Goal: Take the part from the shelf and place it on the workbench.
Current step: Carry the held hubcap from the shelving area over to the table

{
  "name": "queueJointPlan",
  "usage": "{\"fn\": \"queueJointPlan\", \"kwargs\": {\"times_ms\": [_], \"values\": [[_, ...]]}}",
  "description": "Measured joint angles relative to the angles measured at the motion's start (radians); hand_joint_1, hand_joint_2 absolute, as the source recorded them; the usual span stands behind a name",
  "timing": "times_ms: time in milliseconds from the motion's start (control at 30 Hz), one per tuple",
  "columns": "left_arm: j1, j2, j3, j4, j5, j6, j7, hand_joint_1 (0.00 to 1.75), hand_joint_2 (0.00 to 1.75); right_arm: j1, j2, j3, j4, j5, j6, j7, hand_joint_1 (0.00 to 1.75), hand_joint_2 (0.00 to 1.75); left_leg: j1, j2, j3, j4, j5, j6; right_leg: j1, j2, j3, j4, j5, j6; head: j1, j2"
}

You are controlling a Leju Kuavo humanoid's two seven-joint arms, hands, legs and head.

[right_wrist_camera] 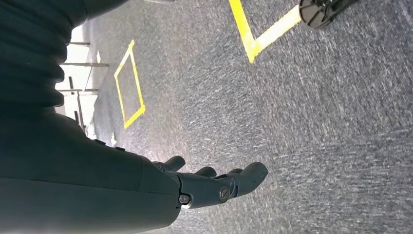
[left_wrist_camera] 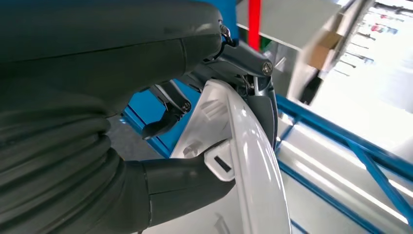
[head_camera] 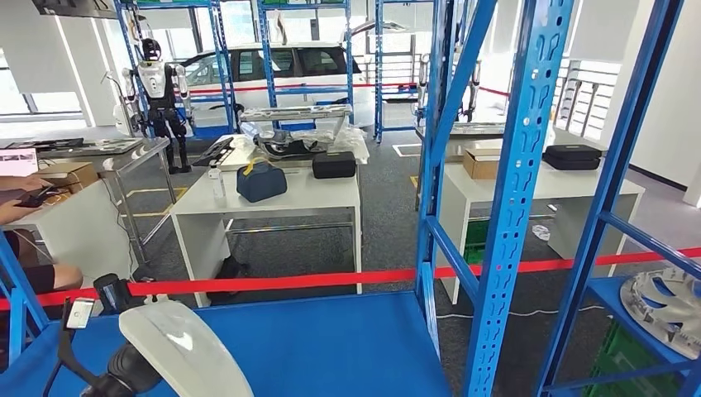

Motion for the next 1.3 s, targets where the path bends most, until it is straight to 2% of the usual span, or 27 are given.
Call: {"fn": "queueJointPlan", "kwargs": {"times_ms": [67,100,133,200,233,267,300,333,400,467,567,600,667,733,767,800,833,900,967,1000,1067,1100,1133,1167,1233,1267,1300], "values": [[0.012,-0.008,-0.004,-0.031,0.000,0.002,-0.006,1.75,1.75,0.000,0.000,-0.004,0.000,-0.004,-0.001,-0.001,0.00,1.75,0.003,0.001,-0.009,-0.009,0.015,0.013,-0.001,0.000,-0.003,-0.002,0.004,0.013,0.000,0.000],[0.018,-0.013,-0.006,-0.046,-0.001,0.003,-0.008,1.75,1.75,0.001,0.000,-0.004,0.000,-0.006,0.000,-0.002,0.00,1.75,0.005,0.003,-0.013,-0.013,0.026,0.022,-0.001,0.000,-0.010,0.011,-0.014,0.018,0.001,0.000],[0.024,-0.017,-0.009,-0.060,-0.002,0.003,-0.009,1.75,1.75,0.001,0.000,-0.005,0.000,-0.008,0.000,-0.003,0.00,1.75,0.008,0.005,-0.020,-0.016,0.037,0.029,0.000,0.000,-0.023,0.043,-0.047,0.021,0.002,0.000],[0.035,-0.024,-0.014,-0.082,-0.004,0.001,-0.011,1.75,1.75,0.001,0.000,-0.005,0.000,-0.010,0.002,-0.003,0.00,1.75,0.008,0.007,-0.043,-0.012,0.053,0.037,-0.002,0.000,-0.063,0.163,-0.137,0.027,0.004,0.000],[0.041,-0.026,-0.016,-0.089,-0.004,0.000,-0.011,1.75,1.75,0.001,0.000,-0.006,0.000,-0.012,0.003,-0.003,0.00,1.75,0.008,0.007,-0.056,-0.008,0.060,0.036,-0.002,0.000,-0.079,0.226,-0.168,0.030,0.004,0.000],[0.047,-0.028,-0.018,-0.094,-0.003,-0.001,-0.011,1.75,1.75,0.001,0.000,-0.007,0.000,-0.014,0.004,-0.004,0.00,1.75,0.008,0.007,-0.069,-0.002,0.065,0.035,-0.002,0.000,-0.085,0.266,-0.180,0.032,0.004,0.000],[0.053,-0.030,-0.021,-0.099,-0.003,-0.003,-0.012,1.75,1.75,0.001,0.000,-0.011,0.000,-0.018,0.006,-0.008,0.00,1.75,0.008,0.008,-0.081,0.004,0.068,0.033,-0.003,0.000,-0.072,0.271,-0.171,0.033,0.004,0.000],[0.058,-0.032,-0.023,-0.103,-0.003,-0.007,-0.013,1.75,1.75,0.001,0.000,-0.014,0.000,-0.023,0.008,-0.014,0.00,1.75,0.009,0.008,-0.092,0.011,0.072,0.031,-0.004,0.000,-0.039,0.236,-0.149,0.034,0.004,0.000],[0.068,-0.034,-0.026,-0.115,-0.003,-0.019,-0.022,1.75,1.75,0.000,0.000,-0.022,0.000,-0.030,0.011,-0.028,0.00,1.75,0.009,0.008,-0.114,0.029,0.076,0.023,-0.005,0.000,0.051,0.104,-0.117,0.032,0.004,0.000],[0.077,-0.033,-0.026,-0.128,-0.003,-0.030,-0.033,1.75,1.75,-0.001,0.000,-0.025,0.000,-0.031,0.013,-0.034,0.00,1.75,0.007,0.008,-0.126,0.041,0.082,0.013,-0.004,0.002,0.095,0.027,-0.114,0.021,0.004,0.000],[0.107,-0.031,-0.027,-0.151,-0.003,-0.038,-0.044,1.75,1.75,0.000,0.000,-0.029,0.000,-0.030,0.012,-0.025,0.00,1.75,0.005,0.006,-0.131,0.041,0.091,-0.008,-0.003,0.003,0.087,0.018,-0.104,-0.004,0.004,0.000],[0.122,-0.028,-0.027,-0.160,-0.003,-0.039,-0.046,1.75,1.75,0.000,0.001,-0.029,0.000,-0.030,0.012,-0.023,0.00,1.75,0.006,0.005,-0.137,0.050,0.078,-0.014,-0.004,0.002,0.081,0.015,-0.096,-0.013,0.003,0.000],[0.155,-0.017,-0.026,-0.176,-0.001,-0.041,-0.050,1.75,1.75,0.000,0.001,-0.033,0.000,-0.030,0.015,-0.025,0.00,1.75,0.008,0.003,-0.164,0.121,0.005,-0.024,-0.006,0.000,0.064,0.010,-0.076,-0.026,0.001,0.000],[0.182,-0.006,-0.025,-0.189,0.003,-0.044,-0.051,1.75,1.75,0.001,0.001,-0.037,0.000,-0.030,0.020,-0.029,0.00,1.75,0.009,0.002,-0.197,0.242,-0.077,-0.029,-0.003,0.000,0.039,0.010,-0.056,-0.028,0.000,0.000],[0.193,-0.003,-0.024,-0.194,0.005,-0.045,-0.052,1.75,1.75,0.001,0.001,-0.040,0.000,-0.030,0.022,-0.031,0.00,1.75,0.008,0.002,-0.203,0.288,-0.091,-0.029,-0.002,-0.001,0.025,0.011,-0.046,-0.028,0.000,0.000],[0.202,0.000,-0.024,-0.198,0.006,-0.045,-0.052,1.75,1.75,0.001,0.001,-0.042,0.000,-0.030,0.022,-0.032,0.00,1.75,0.008,0.002,-0.196,0.307,-0.083,-0.028,-0.001,-0.002,0.012,0.011,-0.036,-0.027,0.000,0.000],[0.210,0.002,-0.024,-0.202,0.006,-0.046,-0.052,1.75,1.75,0.001,0.001,-0.044,0.000,-0.031,0.023,-0.034,0.00,1.75,0.008,0.001,-0.172,0.291,-0.058,-0.024,0.000,-0.003,-0.002,0.012,-0.026,-0.026,0.000,0.000],[0.222,0.011,-0.021,-0.216,0.009,-0.049,-0.053,1.75,1.75,0.000,0.002,-0.045,0.000,-0.031,0.022,-0.034,0.00,1.75,0.004,0.001,-0.075,0.168,-0.016,-0.011,0.002,-0.004,-0.024,0.013,-0.005,-0.023,0.000,0.000],[0.239,0.025,-0.013,-0.235,0.014,-0.061,-0.058,1.75,1.75,-0.002,0.004,-0.046,0.000,-0.031,0.018,-0.026,0.00,1.75,-0.003,0.000,0.016,0.035,-0.021,0.001,0.002,-0.003,-0.031,0.010,0.015,-0.014,0.001,0.000],[0.249,0.033,-0.008,-0.243,0.017,-0.069,-0.060,1.75,1.75,-0.002,0.005,-0.046,0.000,-0.031,0.015,-0.021,0.00,1.75,-0.007,0.000,0.035,0.001,-0.030,0.005,0.000,-0.002,-0.030,0.005,0.025,-0.008,0.000,0.000],[0.273,0.043,0.002,-0.255,0.021,-0.084,-0.063,1.75,1.75,-0.001,0.008,-0.048,0.000,-0.033,0.014,-0.017,0.00,1.75,-0.009,0.000,0.030,-0.014,-0.014,0.017,-0.002,-0.001,-0.028,-0.007,0.044,0.006,-0.001,0.000],[0.287,0.045,0.006,-0.263,0.020,-0.087,-0.063,1.75,1.75,-0.001,0.009,-0.050,0.000,-0.035,0.017,-0.018,0.00,1.75,-0.008,0.001,0.022,-0.018,-0.002,0.026,-0.002,-0.001,-0.032,-0.004,0.036,0.012,-0.002,0.000],[0.303,0.045,0.010,-0.272,0.016,-0.089,-0.062,1.75,1.75,0.000,0.011,-0.051,0.000,-0.037,0.020,-0.019,0.00,1.75,-0.005,0.003,0.011,-0.022,0.012,0.034,-0.002,0.000,-0.039,0.011,0.008,0.016,-0.001,-0.001],[0.321,0.044,0.015,-0.284,0.011,-0.088,-0.059,1.75,1.75,0.000,0.012,-0.051,0.000,-0.038,0.023,-0.020,0.00,1.75,-0.002,0.005,-0.003,-0.024,0.027,0.041,-0.002,0.000,-0.051,0.047,-0.038,0.019,0.000,-0.001],[0.353,0.039,0.023,-0.302,0.000,-0.082,-0.051,1.75,1.75,-0.001,0.015,-0.051,0.000,-0.038,0.027,-0.019,0.00,1.75,-0.003,0.006,-0.036,-0.021,0.054,0.047,-0.002,0.000,-0.077,0.169,-0.146,0.025,0.002,-0.001],[0.364,0.035,0.027,-0.308,-0.004,-0.079,-0.046,1.75,1.75,-0.001,0.016,-0.051,0.000,-0.038,0.031,-0.019,0.00,1.75,-0.003,0.006,-0.055,-0.018,0.068,0.046,-0.002,0.000,-0.085,0.232,-0.175,0.028,0.003,-0.001],[0.374,0.033,0.030,-0.312,-0.007,-0.076,-0.042,1.75,1.75,-0.002,0.016,-0.051,0.000,-0.037,0.037,-0.022,0.00,1.75,-0.003,0.007,-0.077,-0.013,0.081,0.045,-0.002,0.000,-0.083,0.276,-0.177,0.030,0.003,-0.001]]}}
